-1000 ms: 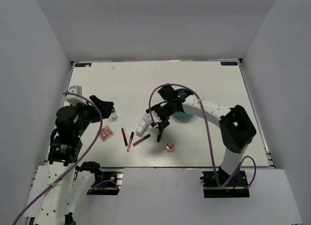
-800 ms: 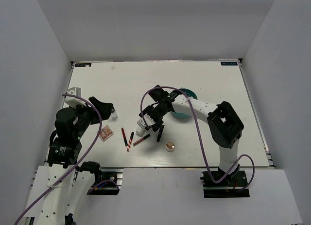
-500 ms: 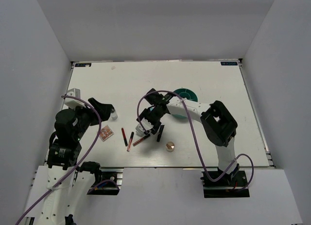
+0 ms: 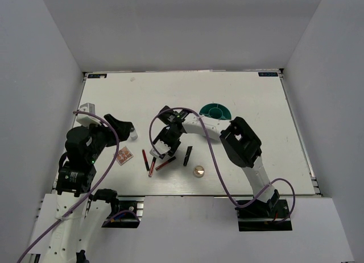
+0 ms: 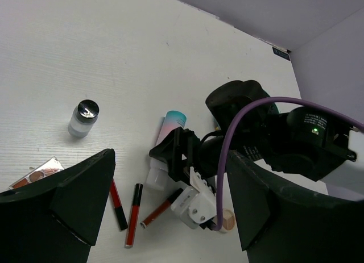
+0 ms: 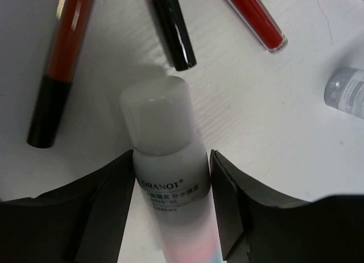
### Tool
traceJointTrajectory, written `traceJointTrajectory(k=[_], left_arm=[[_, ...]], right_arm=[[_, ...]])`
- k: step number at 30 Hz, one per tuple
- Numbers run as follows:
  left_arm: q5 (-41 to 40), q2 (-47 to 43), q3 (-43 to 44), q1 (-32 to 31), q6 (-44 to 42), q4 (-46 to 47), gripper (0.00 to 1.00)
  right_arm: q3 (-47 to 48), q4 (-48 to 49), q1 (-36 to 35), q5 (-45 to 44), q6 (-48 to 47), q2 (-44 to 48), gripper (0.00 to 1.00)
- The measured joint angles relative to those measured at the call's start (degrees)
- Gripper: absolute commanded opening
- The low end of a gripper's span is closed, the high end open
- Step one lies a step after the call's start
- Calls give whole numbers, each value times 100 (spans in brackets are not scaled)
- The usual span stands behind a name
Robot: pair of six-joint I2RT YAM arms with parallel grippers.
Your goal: Organize the makeup
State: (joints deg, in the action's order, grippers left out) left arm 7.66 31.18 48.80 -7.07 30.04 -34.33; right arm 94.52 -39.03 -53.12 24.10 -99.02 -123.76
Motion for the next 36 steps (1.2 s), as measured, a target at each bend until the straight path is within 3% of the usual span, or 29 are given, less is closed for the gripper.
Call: traceJointTrajectory(k=[3, 7, 10, 18, 26, 36], left_arm=[[-2, -31, -4, 0, 4, -4, 88], [-2, -94, -24, 0, 37, -4, 88], [-2, -98, -42, 0, 46, 2, 88], [35, -92, -105, 0, 92, 61, 88], [227, -136, -348, 0, 168, 323, 89], [433, -149, -409, 0, 199, 621, 89]], right_arm=[[363, -201, -17, -177, 4, -203, 52], [448, -282, -15, -337, 66, -238, 28], [463, -304, -13, -385, 175, -238, 18], [675, -496, 201, 94, 1266, -199, 4], [769, -275, 780, 1158, 3268, 809, 0], [603, 1051, 2135, 2328, 5895, 2151, 0]])
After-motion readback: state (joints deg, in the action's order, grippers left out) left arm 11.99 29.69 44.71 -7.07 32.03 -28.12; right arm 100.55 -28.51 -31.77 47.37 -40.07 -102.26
